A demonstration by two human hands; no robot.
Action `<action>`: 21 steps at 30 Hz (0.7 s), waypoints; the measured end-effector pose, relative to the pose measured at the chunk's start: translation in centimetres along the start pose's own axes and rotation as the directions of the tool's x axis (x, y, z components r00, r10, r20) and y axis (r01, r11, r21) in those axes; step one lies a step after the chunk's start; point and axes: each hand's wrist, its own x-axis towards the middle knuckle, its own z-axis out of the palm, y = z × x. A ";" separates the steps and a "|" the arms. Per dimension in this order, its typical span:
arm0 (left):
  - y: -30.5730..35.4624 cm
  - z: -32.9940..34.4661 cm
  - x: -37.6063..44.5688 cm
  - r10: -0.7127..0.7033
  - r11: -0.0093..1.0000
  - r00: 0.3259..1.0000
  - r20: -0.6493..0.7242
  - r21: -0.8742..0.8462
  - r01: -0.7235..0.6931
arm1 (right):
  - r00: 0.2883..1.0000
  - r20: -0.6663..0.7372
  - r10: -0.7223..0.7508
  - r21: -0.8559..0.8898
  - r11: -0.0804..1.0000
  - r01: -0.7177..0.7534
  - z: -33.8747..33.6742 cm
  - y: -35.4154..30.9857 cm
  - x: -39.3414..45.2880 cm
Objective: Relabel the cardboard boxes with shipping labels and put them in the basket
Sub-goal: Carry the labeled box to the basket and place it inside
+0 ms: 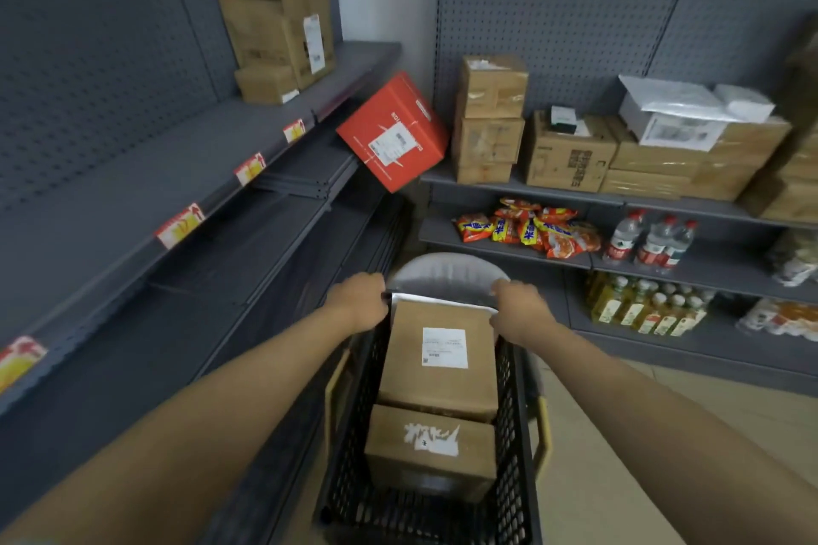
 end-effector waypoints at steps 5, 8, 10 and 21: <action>-1.2 -5.1 -4.6 0.091 0.995 0.982 -0.168 0.061 -0.082 | 0.980 -0.175 -0.090 0.049 0.994 0.100 -4.5 -5.0 -4.8; -2.4 -7.4 -8.4 0.100 0.993 0.969 -0.224 0.088 -0.082 | 0.950 -0.208 -0.231 -0.064 0.973 0.222 -6.2 -8.0 -8.3; -3.3 -8.5 -11.0 0.091 0.994 0.963 -0.252 0.087 -0.071 | 0.935 -0.216 -0.280 -0.090 0.960 0.266 -6.8 -9.9 -10.6; -11.9 -9.7 -29.8 -0.259 0.939 0.872 -0.415 0.105 0.329 | 0.739 -0.102 -0.666 -0.209 0.740 0.639 -4.2 -21.1 -20.1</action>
